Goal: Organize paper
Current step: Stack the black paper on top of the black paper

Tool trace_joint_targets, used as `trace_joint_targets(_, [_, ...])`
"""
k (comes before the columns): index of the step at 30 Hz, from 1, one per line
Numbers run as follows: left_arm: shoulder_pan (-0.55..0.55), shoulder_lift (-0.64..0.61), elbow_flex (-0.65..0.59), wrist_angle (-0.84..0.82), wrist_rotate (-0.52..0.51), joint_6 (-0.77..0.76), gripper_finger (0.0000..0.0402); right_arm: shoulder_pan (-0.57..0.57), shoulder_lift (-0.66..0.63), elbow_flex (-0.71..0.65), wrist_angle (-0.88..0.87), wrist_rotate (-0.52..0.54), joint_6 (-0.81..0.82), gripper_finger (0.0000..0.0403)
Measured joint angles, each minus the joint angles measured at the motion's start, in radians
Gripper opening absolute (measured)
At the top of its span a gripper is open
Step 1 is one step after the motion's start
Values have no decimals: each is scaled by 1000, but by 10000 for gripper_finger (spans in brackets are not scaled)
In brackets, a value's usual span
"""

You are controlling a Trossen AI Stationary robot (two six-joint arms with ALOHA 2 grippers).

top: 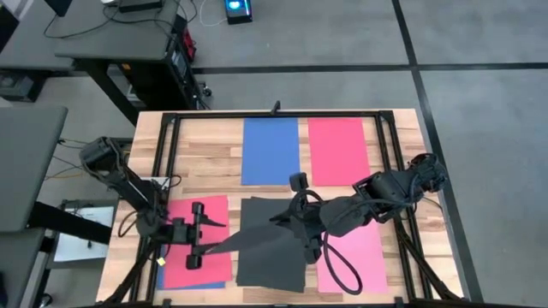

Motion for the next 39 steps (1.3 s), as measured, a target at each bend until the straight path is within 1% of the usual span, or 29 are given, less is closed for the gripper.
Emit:
trace_joint_targets(2, [25,11,21,-3,27,13,202,-6,0,0,1,2,0,0])
trace_joint_targets(5, [69,42,56,-20,139,2,208,-14,0,0,3,3,7,0])
trace_joint_targets(6, [80,52,67,-26,160,1,211,-17,0,0,5,3,10,0])
trace_joint_targets(9, [101,73,105,-31,178,4,220,-22,0,0,6,3,18,0])
trace_joint_targets(13, [112,86,140,-88,203,-18,234,-22,0,0,5,3,19,0])
trace_joint_targets(19, [115,86,193,-123,205,-44,249,-21,0,0,5,3,18,0])
trace_joint_targets(24, [147,85,230,-150,129,-44,251,-21,0,0,5,3,18,0])
trace_joint_targets(27, [177,86,243,-194,102,-63,245,-21,0,0,5,3,24,0])
trace_joint_targets(29, [191,86,248,-194,85,-74,229,-21,1,0,2,3,26,0])
trace_joint_targets(31, [199,85,248,-192,80,-72,197,-21,1,0,-1,3,27,0])
trace_joint_targets(33, [199,85,248,-194,69,-61,152,-21,1,0,-6,3,27,0])
trace_joint_targets(37, [197,85,248,-193,51,-38,42,-21,1,0,-6,3,27,0])
trace_joint_targets(38, [195,85,248,-192,51,-33,22,-21,1,0,-6,3,27,0])
trace_joint_targets(39, [194,85,248,-190,50,-28,12,-21,1,0,-8,3,32,0])
